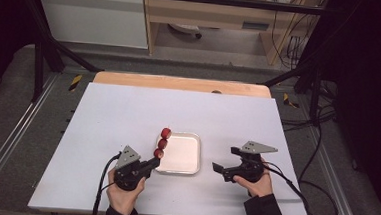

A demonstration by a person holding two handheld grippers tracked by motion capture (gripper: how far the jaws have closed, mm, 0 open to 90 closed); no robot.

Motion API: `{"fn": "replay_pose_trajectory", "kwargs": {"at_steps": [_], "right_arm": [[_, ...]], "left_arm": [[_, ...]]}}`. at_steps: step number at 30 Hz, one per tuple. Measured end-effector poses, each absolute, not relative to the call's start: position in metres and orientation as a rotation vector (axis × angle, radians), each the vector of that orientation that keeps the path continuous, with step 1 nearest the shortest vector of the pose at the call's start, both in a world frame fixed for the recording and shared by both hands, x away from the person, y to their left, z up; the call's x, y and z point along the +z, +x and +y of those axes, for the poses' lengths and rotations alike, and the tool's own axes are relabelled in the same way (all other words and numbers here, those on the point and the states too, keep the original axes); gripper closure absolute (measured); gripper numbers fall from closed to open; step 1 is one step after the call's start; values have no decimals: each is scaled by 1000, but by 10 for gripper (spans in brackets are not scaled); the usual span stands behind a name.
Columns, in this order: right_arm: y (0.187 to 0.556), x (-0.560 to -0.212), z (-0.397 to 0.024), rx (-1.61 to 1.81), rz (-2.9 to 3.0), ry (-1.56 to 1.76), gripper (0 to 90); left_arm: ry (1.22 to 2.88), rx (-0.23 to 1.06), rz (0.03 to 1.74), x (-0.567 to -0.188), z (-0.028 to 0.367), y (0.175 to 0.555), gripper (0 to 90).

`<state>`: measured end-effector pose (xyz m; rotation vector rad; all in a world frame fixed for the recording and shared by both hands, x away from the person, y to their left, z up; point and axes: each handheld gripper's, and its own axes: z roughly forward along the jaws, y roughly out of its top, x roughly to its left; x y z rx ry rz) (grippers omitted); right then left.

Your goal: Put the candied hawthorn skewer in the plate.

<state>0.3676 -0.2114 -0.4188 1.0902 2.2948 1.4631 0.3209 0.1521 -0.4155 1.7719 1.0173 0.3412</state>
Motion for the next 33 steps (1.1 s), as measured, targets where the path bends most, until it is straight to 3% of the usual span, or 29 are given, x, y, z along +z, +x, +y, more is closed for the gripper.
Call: {"fn": "replay_pose_trajectory", "kwargs": {"at_steps": [16, 33], "right_arm": [[361, -441, -248, 1405, 2302, 1104, 12], [357, -448, -257, 1382, 2311, 1124, 14]], "left_arm": [[1944, 340, 1009, -401, 139, 352, 885], [2186, 333, 1125, -418, 112, 385, 885]]}}
